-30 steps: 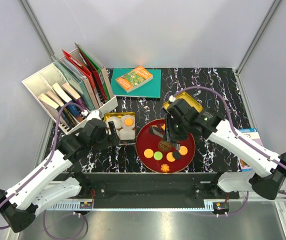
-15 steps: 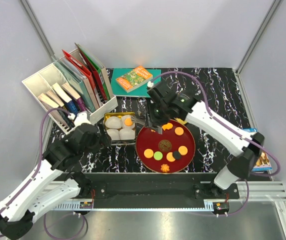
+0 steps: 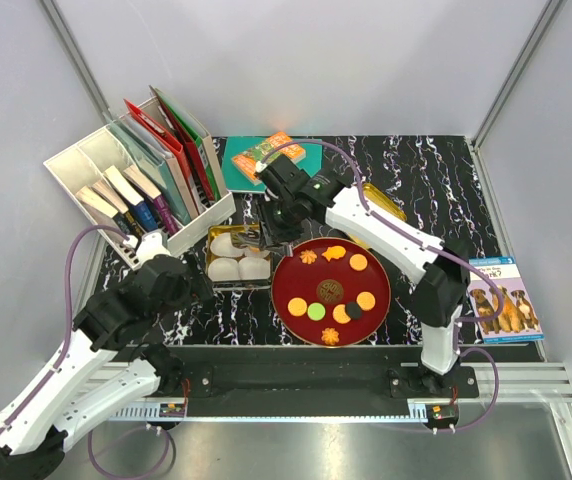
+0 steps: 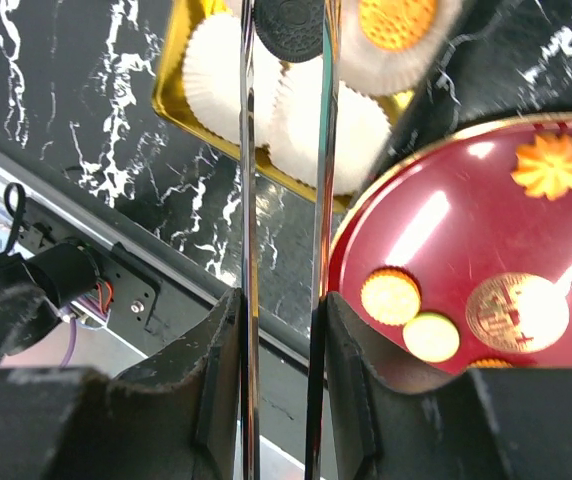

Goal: Pack the cookies

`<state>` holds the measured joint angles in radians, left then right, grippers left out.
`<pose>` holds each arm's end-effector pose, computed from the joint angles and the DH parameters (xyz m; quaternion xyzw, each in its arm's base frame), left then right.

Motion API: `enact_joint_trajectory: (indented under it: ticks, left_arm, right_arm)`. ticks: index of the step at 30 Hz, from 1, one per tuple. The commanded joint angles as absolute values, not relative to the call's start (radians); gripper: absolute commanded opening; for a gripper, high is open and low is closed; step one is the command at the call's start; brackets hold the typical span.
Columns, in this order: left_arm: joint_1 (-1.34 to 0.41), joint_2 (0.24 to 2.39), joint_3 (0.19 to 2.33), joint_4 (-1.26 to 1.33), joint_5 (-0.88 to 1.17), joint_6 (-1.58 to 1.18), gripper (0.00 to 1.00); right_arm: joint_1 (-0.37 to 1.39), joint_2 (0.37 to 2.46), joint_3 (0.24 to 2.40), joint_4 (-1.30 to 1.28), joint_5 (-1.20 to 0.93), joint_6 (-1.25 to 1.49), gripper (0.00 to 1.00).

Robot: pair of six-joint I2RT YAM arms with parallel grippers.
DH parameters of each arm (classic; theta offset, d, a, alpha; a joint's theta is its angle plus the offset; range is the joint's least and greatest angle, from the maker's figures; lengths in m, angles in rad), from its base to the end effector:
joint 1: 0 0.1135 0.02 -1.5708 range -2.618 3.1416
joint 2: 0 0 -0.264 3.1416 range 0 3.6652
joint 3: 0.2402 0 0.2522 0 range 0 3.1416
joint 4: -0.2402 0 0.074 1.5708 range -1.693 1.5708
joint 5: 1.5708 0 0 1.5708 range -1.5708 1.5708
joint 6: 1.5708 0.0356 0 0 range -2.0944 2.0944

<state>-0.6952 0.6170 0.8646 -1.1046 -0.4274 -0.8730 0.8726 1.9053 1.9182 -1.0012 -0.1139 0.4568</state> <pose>0.0840 -0.0509 0.3040 -0.1551 0.9055 -0.1004 0.3821 0.2611 0.3174 0.3347 -0.2134 0.9324 0.2197 0.1920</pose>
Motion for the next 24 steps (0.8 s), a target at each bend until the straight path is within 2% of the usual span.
enact_joint_trajectory:
  ticks: [1,13,19,24]
  left_arm:
    - [-0.693,0.623,0.900,-1.092,-0.449,-0.881,0.99]
    - [-0.695,0.629,0.900,-1.091,-0.449,-0.874,0.99]
    - [-0.693,0.634,0.900,-1.091,-0.446,-0.871,0.99]
    - [-0.693,0.634,0.900,-1.088,-0.443,-0.867,0.99]
  right_arm:
    - [0.887,1.950,2.022,-0.963,-0.167,0.420,0.32]
    - [0.888,2.062,2.106,-0.980,-0.192,0.400,0.33]
    - [0.888,2.086,2.123,-0.980,-0.189,0.403,0.47]
    - [0.890,2.080,2.134,-0.977,-0.179,0.410,0.52]
